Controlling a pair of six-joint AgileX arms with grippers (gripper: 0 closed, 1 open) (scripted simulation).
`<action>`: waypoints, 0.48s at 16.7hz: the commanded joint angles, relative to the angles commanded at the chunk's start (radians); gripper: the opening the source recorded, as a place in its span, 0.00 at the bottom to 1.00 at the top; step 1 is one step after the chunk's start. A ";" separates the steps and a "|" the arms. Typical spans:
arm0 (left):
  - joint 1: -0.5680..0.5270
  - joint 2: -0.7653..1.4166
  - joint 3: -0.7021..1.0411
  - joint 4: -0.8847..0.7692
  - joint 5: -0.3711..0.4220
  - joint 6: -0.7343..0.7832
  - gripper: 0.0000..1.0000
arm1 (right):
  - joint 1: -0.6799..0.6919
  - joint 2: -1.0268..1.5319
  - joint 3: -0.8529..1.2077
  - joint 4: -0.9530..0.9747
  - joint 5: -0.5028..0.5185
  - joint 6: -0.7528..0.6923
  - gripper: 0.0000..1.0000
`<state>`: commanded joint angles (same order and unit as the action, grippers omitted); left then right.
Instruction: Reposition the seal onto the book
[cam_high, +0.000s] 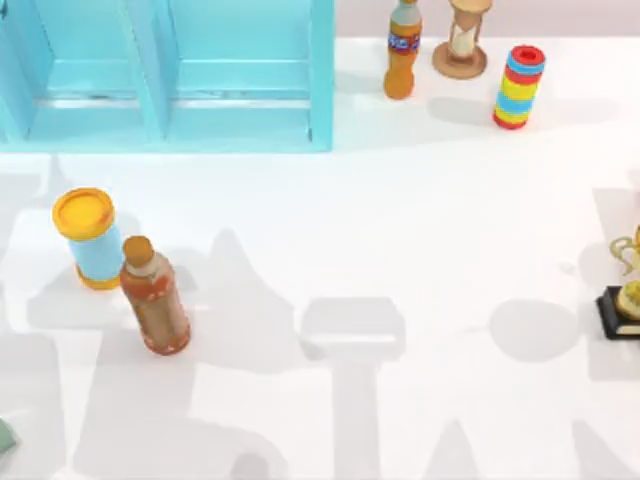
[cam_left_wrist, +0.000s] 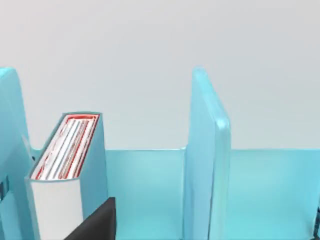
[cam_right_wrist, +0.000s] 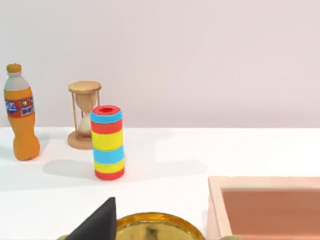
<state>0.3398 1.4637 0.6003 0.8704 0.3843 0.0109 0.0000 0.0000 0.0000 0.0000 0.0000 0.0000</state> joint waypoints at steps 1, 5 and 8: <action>0.022 0.097 0.039 0.057 0.025 0.001 1.00 | 0.000 0.000 0.000 0.000 0.000 0.000 1.00; 0.103 0.451 0.182 0.265 0.118 0.003 1.00 | 0.000 0.000 0.000 0.000 0.000 0.000 1.00; 0.150 0.659 0.266 0.387 0.172 0.005 1.00 | 0.000 0.000 0.000 0.000 0.000 0.000 1.00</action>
<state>0.4896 2.1232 0.8668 1.2570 0.5563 0.0156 0.0000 0.0000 0.0000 0.0000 0.0000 0.0000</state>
